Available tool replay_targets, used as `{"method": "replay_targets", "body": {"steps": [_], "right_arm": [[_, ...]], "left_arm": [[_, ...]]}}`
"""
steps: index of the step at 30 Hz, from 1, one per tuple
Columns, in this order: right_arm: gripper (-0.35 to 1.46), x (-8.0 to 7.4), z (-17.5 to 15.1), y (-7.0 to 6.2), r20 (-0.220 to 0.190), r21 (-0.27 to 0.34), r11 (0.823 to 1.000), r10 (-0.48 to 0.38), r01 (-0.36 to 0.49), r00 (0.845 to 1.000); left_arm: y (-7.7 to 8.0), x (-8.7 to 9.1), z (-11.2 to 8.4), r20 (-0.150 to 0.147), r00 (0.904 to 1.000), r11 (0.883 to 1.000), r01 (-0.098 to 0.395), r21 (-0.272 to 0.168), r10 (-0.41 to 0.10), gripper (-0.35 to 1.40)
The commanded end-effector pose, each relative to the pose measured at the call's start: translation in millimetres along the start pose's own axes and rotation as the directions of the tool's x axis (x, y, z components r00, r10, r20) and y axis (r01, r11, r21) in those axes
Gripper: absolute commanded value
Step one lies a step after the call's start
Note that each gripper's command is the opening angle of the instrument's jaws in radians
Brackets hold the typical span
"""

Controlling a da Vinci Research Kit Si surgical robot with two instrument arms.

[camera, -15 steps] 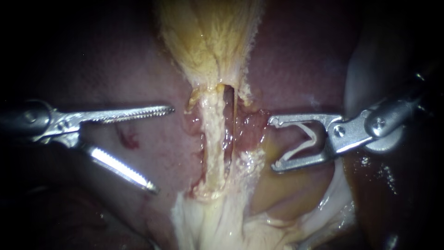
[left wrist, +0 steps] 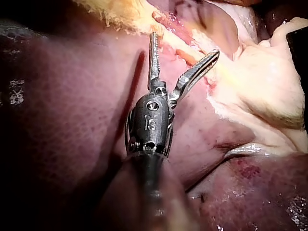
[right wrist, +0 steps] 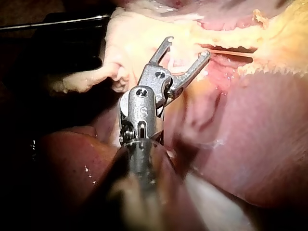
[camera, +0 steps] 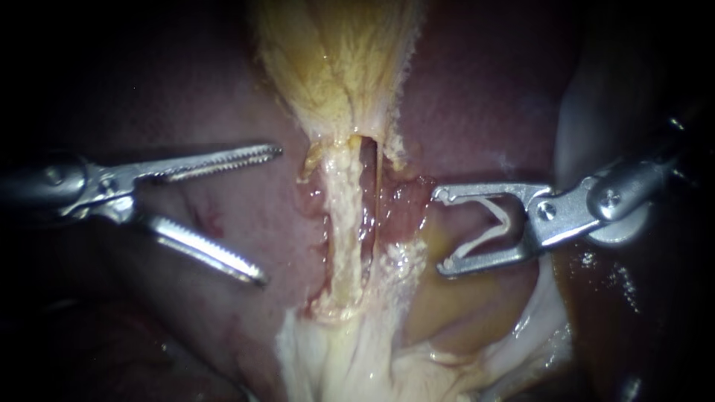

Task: Grabbing gallbladder

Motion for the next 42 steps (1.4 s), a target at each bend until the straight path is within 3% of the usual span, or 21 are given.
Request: {"method": "replay_targets", "body": {"steps": [1, 11, 22, 26, 31, 37, 42], "right_arm": [[0.5, 0.0, 0.0, 0.0, 0.0, 0.0, 1.0, 0.0, 0.0, 1.0], [0.5, 0.1, 0.1, 0.0, 0.0, 0.0, 1.0, 0.0, 0.0, 1.0], [0.5, 0.1, 0.1, 0.0, 0.0, -0.001, 1.0, 0.0, 0.0, 1.0], [0.5, 0.1, 0.2, 0.0, 0.0, 0.0, 1.0, 0.0, 0.0, 1.0], [0.5, 0.2, 0.2, 0.0, 0.0, -0.001, 1.0, 0.0, 0.0, 1.0], [0.5, 0.2, 0.2, 0.0, 0.0, -0.001, 1.0, 0.0, 0.0, 1.0], [0.5, 0.2, 0.3, 0.0, 0.0, -0.001, 1.0, 0.0, 0.0, 1.0]], "left_arm": [[0.3, 0.0, 0.2, 0.0, 0.9999, 1.0, 0.014, -0.006, -0.015, 1.25], [2.2, 0.2, 2.3, 0.01, 0.9888, 0.984, 0.149, -0.093, -0.149, 1.06], [2.1, 0.5, 4.1, -0.003, 0.9713, 0.964, 0.236, -0.119, -0.238, 0.76], [1.9, 0.8, 4.2, -0.026, 0.962, 0.955, 0.266, -0.129, -0.272, 0.62], [1.8, 1.1, 4.1, -0.043, 0.9506, 0.943, 0.298, -0.149, -0.307, 0.41], [2.2, 1.4, 3.8, -0.057, 0.947, 0.939, 0.304, -0.161, -0.316, 0.1], [2.5, 1.4, 3.0, -0.051, 0.9404, 0.931, 0.323, -0.17, -0.336, -0.35]]}}
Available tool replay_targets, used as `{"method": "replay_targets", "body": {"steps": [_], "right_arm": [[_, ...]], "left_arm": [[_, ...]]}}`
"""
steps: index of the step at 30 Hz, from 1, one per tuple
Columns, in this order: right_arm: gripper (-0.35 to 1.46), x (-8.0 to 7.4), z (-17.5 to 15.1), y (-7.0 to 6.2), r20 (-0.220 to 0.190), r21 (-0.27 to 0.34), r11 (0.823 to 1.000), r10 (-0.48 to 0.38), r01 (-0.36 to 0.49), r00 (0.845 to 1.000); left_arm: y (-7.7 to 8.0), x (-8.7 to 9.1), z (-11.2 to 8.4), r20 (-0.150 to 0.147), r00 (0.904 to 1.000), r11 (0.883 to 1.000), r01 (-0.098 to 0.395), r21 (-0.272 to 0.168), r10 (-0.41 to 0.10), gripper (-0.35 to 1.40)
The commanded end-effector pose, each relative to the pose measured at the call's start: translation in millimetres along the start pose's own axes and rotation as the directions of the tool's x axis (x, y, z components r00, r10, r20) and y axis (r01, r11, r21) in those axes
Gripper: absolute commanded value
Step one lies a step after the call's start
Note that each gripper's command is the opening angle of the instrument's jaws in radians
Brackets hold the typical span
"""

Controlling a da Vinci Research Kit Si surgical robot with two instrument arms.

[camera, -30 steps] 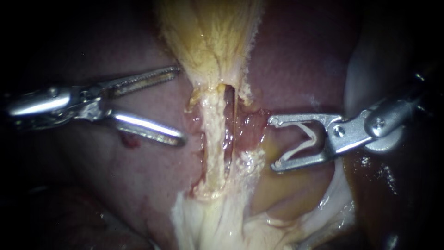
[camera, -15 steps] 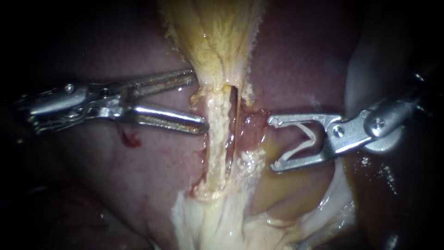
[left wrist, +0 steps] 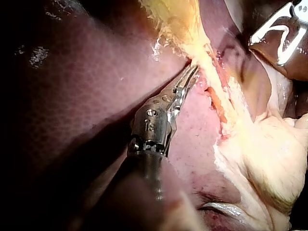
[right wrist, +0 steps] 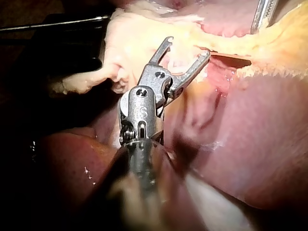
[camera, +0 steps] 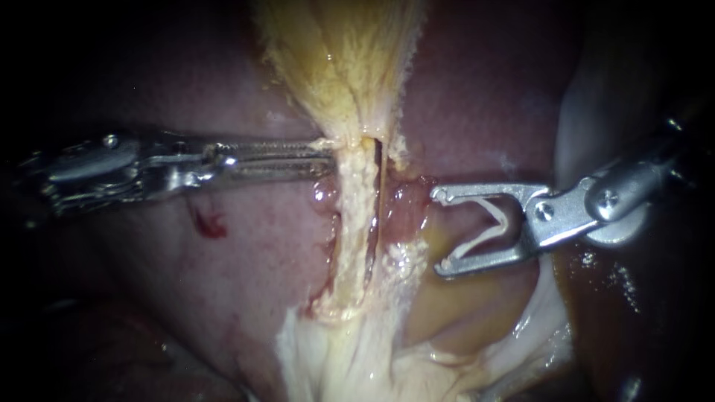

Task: Grabbing gallbladder

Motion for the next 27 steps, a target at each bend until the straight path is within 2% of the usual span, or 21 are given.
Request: {"method": "replay_targets", "body": {"steps": [1, 9, 12, 17, 23, 27], "right_arm": [[0.5, 0.0, 0.0, 0.0, 0.0, 0.0, 1.0, 0.0, 0.0, 1.0], [0.5, 0.0, 0.0, 0.0, 0.0, 0.0, 1.0, 0.0, 0.0, 1.0], [0.5, 0.0, 0.0, 0.0, 0.0, 0.0, 1.0, 0.0, 0.0, 1.0], [0.5, 0.0, 0.0, 0.0, 0.0, 0.0, 1.0, 0.0, 0.0, 1.0], [0.5, 0.0, 0.0, 0.0, 0.0, 0.0, 1.0, 0.0, 0.0, 1.0], [0.5, 0.0, 0.0, 0.0, 0.0, 0.0, 1.0, 0.0, 0.0, 1.0]], "left_arm": [[0.0, -0.1, -0.2, 0.002, 1.0, 1.0, 0.002, 0.001, -0.002, -0.35], [-0.6, -1.5, -2.1, -0.019, 0.9992, 0.999, 0.035, 0.015, -0.035, -0.35], [-1.0, -2.7, -3.2, -0.022, 0.9986, 0.999, 0.048, 0.02, -0.048, -0.35], [-1.1, -5.7, -5.8, -0.032, 0.997, 0.997, 0.072, 0.027, -0.071, -0.35], [-1.1, -8.3, -8.6, 0.002, 0.9949, 0.995, 0.1, 0.022, -0.1, -0.35], [-0.9, -9.3, -9.7, 0.015, 0.9954, 0.995, 0.094, 0.022, -0.094, -0.35]]}}
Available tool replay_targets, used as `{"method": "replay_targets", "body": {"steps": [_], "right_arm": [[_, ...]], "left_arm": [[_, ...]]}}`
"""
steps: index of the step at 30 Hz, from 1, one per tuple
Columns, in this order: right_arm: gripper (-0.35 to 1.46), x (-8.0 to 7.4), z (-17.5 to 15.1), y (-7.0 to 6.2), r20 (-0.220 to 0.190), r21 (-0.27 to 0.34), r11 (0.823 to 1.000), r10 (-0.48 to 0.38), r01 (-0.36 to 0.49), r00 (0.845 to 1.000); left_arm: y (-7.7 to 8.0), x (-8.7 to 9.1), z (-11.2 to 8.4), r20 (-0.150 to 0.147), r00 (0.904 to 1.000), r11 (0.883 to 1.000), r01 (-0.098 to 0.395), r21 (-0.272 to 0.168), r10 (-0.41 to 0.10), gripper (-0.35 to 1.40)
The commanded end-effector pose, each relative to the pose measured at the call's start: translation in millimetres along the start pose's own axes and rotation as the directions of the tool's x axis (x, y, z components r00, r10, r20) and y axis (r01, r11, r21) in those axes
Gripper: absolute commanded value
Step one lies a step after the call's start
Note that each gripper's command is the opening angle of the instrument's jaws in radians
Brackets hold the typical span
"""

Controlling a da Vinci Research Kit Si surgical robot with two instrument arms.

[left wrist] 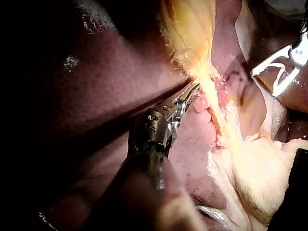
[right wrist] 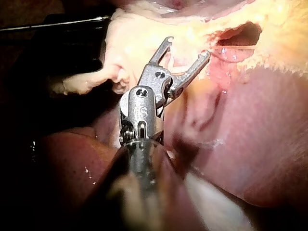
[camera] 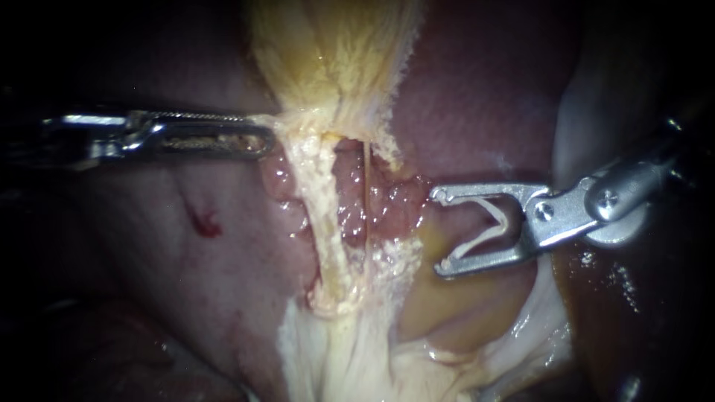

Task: Grabbing gallbladder

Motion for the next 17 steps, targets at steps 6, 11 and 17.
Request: {"method": "replay_targets", "body": {"steps": [6, 11, 17], "right_arm": [[0.5, 0.0, 0.0, 0.0, 0.0, 0.0, 1.0, 0.0, 0.0, 1.0], [0.5, 0.0, 0.0, 0.0, 0.0, 0.0, 1.0, 0.0, 0.0, 1.0], [0.5, 0.0, 0.0, 0.0, 0.0, 0.0, 1.0, 0.0, 0.0, 1.0]], "left_arm": [[0.0, -0.5, -0.6, 0.01, 0.9999, 1.0, -0.008, -0.005, 0.008, -0.35], [0.0, -0.5, -0.6, 0.012, 0.9999, 1.0, -0.012, -0.009, 0.012, -0.35], [0.0, -0.4, -0.5, 0.013, 0.9999, 1.0, -0.011, -0.013, 0.011, -0.35]]}}
